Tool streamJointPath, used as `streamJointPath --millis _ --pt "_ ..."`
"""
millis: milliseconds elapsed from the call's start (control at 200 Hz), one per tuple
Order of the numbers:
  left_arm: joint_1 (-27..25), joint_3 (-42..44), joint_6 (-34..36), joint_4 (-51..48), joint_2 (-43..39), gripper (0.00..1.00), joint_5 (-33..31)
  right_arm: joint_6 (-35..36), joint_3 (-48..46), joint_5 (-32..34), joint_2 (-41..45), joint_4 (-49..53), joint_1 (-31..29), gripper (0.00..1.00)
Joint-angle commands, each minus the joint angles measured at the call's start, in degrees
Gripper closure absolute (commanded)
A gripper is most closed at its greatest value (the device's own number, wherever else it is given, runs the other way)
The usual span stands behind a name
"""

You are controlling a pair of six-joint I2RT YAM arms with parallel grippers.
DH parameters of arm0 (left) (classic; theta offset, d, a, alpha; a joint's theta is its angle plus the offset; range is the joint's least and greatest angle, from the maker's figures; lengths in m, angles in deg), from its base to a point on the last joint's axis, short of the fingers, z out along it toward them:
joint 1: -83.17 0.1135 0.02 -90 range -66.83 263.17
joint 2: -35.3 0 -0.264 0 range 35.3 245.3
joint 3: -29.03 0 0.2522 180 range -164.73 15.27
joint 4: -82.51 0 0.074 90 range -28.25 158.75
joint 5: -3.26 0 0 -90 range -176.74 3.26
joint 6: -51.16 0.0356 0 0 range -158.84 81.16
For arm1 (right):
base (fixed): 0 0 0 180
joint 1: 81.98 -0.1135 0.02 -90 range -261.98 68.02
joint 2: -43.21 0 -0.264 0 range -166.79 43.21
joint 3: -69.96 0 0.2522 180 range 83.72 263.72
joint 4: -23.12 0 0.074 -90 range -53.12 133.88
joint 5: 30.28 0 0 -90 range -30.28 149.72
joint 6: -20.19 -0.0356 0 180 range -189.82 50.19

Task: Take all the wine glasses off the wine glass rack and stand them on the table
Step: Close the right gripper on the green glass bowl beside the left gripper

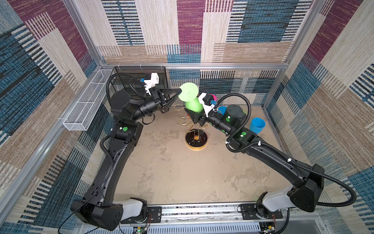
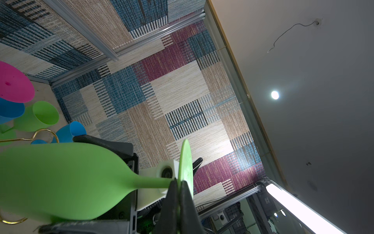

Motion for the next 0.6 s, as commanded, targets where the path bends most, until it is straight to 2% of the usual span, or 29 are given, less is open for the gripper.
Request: streamJointPath --millis 0,90,215,386,501,566,596 --pt "0.2 0.2 -0.7 5.1 -0.1 0.92 -2.0 -2.2 -0.1 -1.2 1.3 -0.5 0.1 0.40" --pt "0.3 0.7 -0.1 5.8 -0.2 0.79 -2.7 -2.5 -0.1 -1.0 2.4 0.9 0.0 0.43" --pt "0.3 0.7 1.1 5.6 -0.3 0.68 -3.1 -2.7 -1.0 -0.3 4.5 2.7 0.1 0.47" --pt "0.7 1.6 4.6 7.4 -0.7 0.60 -4.8 -4.1 0.2 1.5 6.8 9.5 0.0 0.51" --pt "0.8 2.7 15.3 5.5 -1.6 0.57 -7.4 -6.8 2.8 1.7 8.5 17.2 0.0 0.53" --pt "0.8 2.4 26.3 1.1 -2.9 0.56 -9.4 -8.3 4.4 1.6 9.7 21.7 0.0 0.54" --pt "0.7 2.2 33.8 -2.0 -3.7 0.56 -11.0 -8.9 5.2 1.7 10.3 24.0 0.0 0.55"
